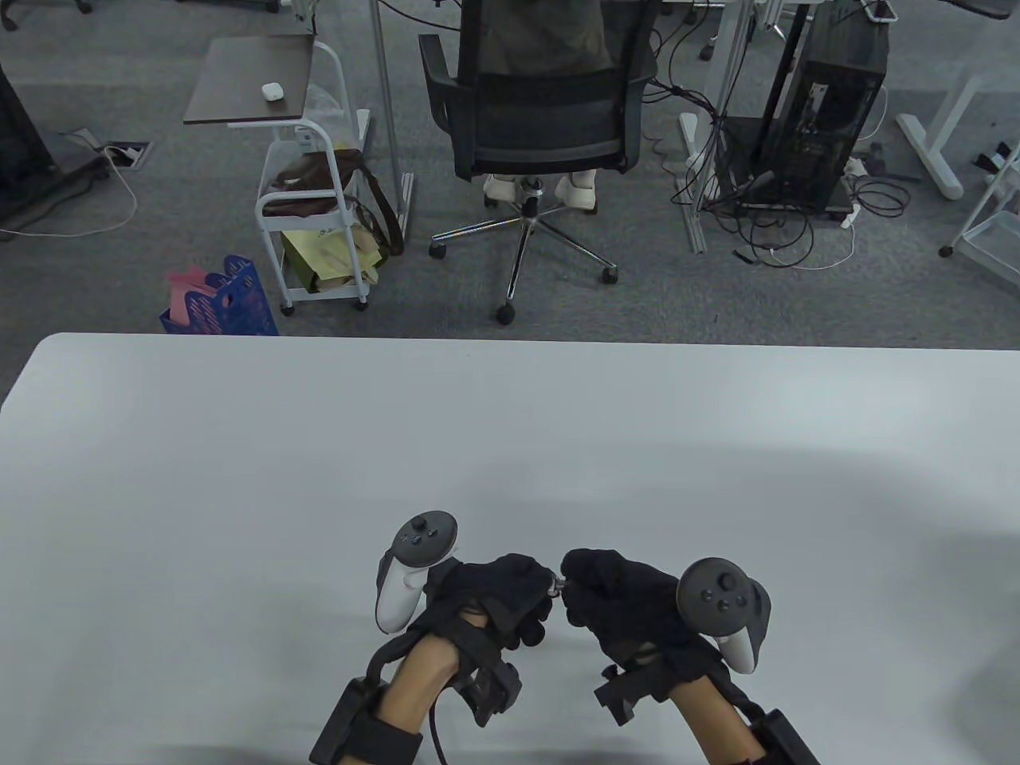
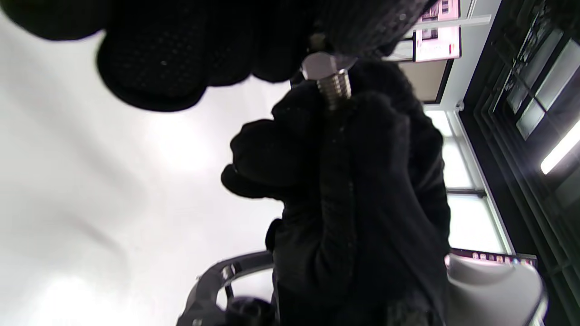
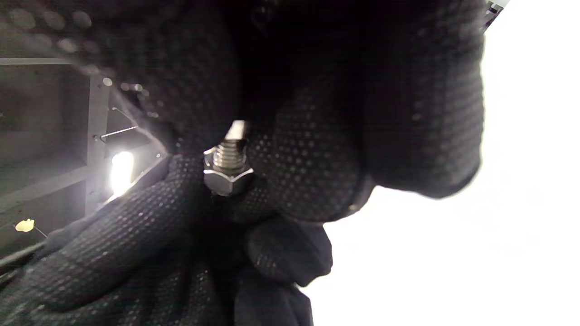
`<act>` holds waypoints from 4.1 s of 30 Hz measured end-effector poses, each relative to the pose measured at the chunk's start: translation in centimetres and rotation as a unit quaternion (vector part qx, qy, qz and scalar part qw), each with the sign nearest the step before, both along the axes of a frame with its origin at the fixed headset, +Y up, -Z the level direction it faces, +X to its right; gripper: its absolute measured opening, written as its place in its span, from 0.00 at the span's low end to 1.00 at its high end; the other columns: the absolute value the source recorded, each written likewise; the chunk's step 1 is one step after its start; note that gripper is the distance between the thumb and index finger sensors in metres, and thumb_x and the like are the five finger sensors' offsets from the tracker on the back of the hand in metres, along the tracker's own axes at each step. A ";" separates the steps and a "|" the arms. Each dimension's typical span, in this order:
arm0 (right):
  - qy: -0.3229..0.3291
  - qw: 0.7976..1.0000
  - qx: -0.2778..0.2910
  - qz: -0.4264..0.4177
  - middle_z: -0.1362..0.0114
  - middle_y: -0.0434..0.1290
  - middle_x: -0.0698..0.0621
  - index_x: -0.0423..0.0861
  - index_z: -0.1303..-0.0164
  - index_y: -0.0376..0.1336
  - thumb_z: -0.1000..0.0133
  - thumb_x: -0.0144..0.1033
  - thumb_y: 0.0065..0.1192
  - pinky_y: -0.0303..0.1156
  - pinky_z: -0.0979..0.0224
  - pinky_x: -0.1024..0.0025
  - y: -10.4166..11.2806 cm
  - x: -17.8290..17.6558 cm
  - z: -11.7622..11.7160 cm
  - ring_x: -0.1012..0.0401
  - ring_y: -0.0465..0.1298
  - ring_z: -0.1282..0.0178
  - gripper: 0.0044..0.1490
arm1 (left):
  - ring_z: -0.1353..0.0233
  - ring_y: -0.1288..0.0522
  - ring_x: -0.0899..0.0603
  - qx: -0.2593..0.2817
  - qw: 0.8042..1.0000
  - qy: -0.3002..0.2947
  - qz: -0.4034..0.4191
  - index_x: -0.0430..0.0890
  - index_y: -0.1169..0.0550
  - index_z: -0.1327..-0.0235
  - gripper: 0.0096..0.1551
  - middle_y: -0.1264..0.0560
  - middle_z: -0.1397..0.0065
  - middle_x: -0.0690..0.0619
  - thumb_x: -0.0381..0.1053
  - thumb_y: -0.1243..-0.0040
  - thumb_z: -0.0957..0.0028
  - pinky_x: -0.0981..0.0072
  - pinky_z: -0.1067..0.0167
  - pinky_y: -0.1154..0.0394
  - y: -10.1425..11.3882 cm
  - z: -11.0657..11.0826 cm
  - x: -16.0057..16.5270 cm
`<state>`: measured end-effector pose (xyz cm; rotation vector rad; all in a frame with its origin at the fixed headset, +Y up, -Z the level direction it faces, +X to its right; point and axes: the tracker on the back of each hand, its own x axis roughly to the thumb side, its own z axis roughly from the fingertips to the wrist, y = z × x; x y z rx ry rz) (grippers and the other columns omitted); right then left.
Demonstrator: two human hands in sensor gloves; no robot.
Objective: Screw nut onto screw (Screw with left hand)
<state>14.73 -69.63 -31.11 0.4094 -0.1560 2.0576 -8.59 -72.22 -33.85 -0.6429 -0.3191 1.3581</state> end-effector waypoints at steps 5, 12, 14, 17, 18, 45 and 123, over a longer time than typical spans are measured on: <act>0.000 1.000 0.000 -0.003 0.49 0.84 0.47 0.47 0.50 0.73 0.60 0.38 0.80 0.91 0.60 0.62 0.0 0.0 0.0 0.55 0.92 0.64 0.27 | 0.52 0.22 0.29 -0.005 0.999 0.028 0.025 0.34 0.30 0.32 0.39 0.27 0.38 0.29 0.57 0.46 0.50 0.39 0.54 0.28 -0.3 0.1 -0.2; 0.004 1.000 0.000 0.000 0.49 0.84 0.47 0.47 0.50 0.73 0.60 0.38 0.79 0.91 0.60 0.62 0.0 -0.1 0.0 0.55 0.92 0.64 0.27 | 0.53 0.21 0.30 0.006 1.000 0.003 0.005 0.35 0.26 0.41 0.30 0.25 0.41 0.32 0.51 0.44 0.51 0.40 0.56 0.27 0.2 0.0 0.0; 0.003 1.000 0.000 -0.003 0.49 0.84 0.47 0.47 0.50 0.73 0.60 0.38 0.79 0.91 0.60 0.62 0.0 -0.1 0.0 0.55 0.92 0.64 0.27 | 0.52 0.21 0.31 0.005 1.000 -0.007 0.009 0.36 0.29 0.37 0.31 0.27 0.39 0.33 0.51 0.45 0.50 0.41 0.54 0.28 0.2 0.0 -0.1; 0.001 1.000 0.002 -0.001 0.49 0.84 0.47 0.47 0.50 0.73 0.60 0.38 0.79 0.91 0.60 0.62 0.0 -0.1 0.0 0.56 0.92 0.64 0.27 | 0.51 0.22 0.29 -0.003 1.000 0.021 0.022 0.35 0.32 0.30 0.40 0.28 0.37 0.30 0.57 0.46 0.50 0.40 0.53 0.28 -0.1 0.1 -0.2; -0.001 1.000 0.002 -0.002 0.49 0.84 0.47 0.48 0.50 0.73 0.60 0.39 0.79 0.91 0.60 0.62 0.0 -0.1 0.0 0.56 0.92 0.64 0.27 | 0.52 0.21 0.29 -0.003 0.999 0.033 0.014 0.34 0.29 0.32 0.40 0.26 0.39 0.29 0.58 0.45 0.51 0.39 0.55 0.28 -0.2 0.2 -0.2; 0.002 1.000 -0.010 -0.012 0.50 0.85 0.46 0.46 0.50 0.73 0.60 0.38 0.79 0.91 0.61 0.62 0.1 0.0 0.0 0.55 0.92 0.65 0.28 | 0.51 0.22 0.29 -0.006 0.999 0.033 0.031 0.34 0.31 0.32 0.39 0.27 0.38 0.30 0.57 0.46 0.50 0.39 0.54 0.28 0.2 0.3 -0.2; 0.015 0.999 -0.027 0.025 0.48 0.84 0.46 0.45 0.48 0.73 0.60 0.37 0.80 0.91 0.59 0.61 -1.0 -0.6 -0.4 0.55 0.92 0.63 0.29 | 0.54 0.21 0.31 -0.015 1.000 0.006 -0.012 0.35 0.27 0.41 0.30 0.25 0.43 0.32 0.52 0.44 0.51 0.40 0.56 0.28 -0.3 0.1 0.0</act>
